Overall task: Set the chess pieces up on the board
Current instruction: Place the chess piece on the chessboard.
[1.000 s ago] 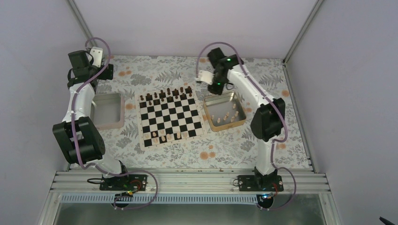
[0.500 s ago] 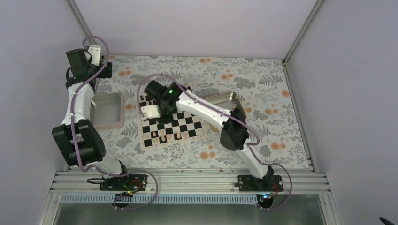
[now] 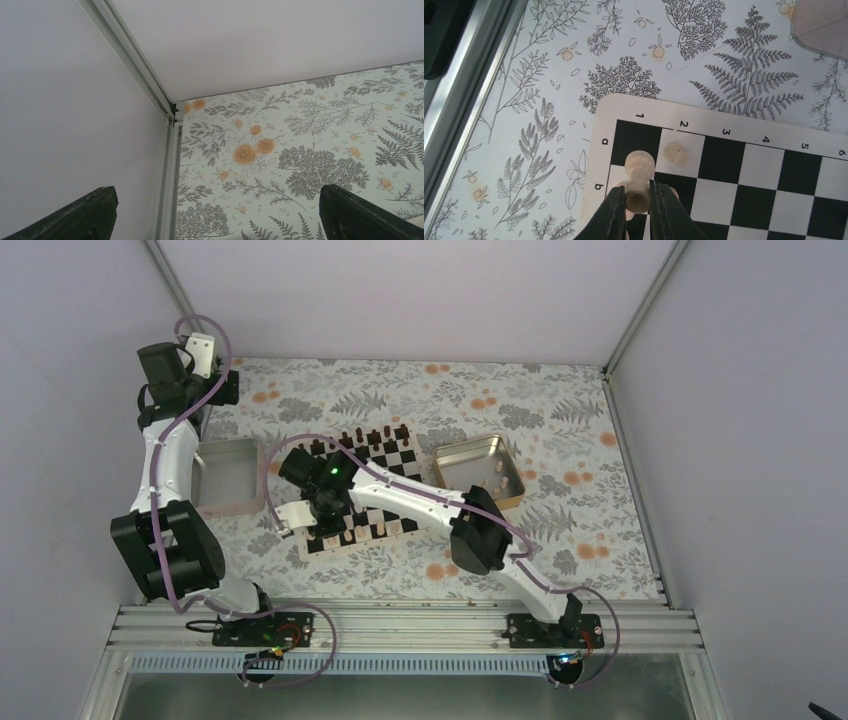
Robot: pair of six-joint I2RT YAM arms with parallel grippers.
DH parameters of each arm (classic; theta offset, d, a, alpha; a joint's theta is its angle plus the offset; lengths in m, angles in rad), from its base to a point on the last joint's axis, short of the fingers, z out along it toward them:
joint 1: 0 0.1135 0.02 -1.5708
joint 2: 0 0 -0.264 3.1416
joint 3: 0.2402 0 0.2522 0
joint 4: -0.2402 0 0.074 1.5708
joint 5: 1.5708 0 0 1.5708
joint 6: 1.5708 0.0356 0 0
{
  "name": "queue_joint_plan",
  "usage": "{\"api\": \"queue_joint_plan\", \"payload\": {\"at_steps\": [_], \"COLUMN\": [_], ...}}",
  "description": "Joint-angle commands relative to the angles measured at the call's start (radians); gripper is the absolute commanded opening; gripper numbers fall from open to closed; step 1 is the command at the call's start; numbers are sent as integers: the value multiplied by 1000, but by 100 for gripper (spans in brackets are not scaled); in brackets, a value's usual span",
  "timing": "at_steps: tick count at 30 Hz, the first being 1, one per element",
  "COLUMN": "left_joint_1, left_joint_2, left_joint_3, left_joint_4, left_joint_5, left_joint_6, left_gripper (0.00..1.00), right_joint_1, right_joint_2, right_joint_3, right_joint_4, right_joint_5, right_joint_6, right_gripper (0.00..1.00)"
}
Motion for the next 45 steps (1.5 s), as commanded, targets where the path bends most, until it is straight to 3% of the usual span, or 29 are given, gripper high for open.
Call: {"api": "queue_joint_plan", "payload": {"at_steps": [1, 45], "left_joint_1": [7, 6], "left_joint_2": [-33, -49], "left_joint_3": [10, -4], "left_joint_4": [-1, 6], "left_joint_5": [31, 75], "left_joint_6": [-19, -22], "left_gripper": [100, 100], "right_joint_1": [12, 2], "right_joint_2": [36, 113], "right_joint_3": [18, -31], "right_joint_4": [43, 75], "right_joint_5": [-29, -11], "right_joint_6": [-1, -23], "right_gripper": [10, 14]}}
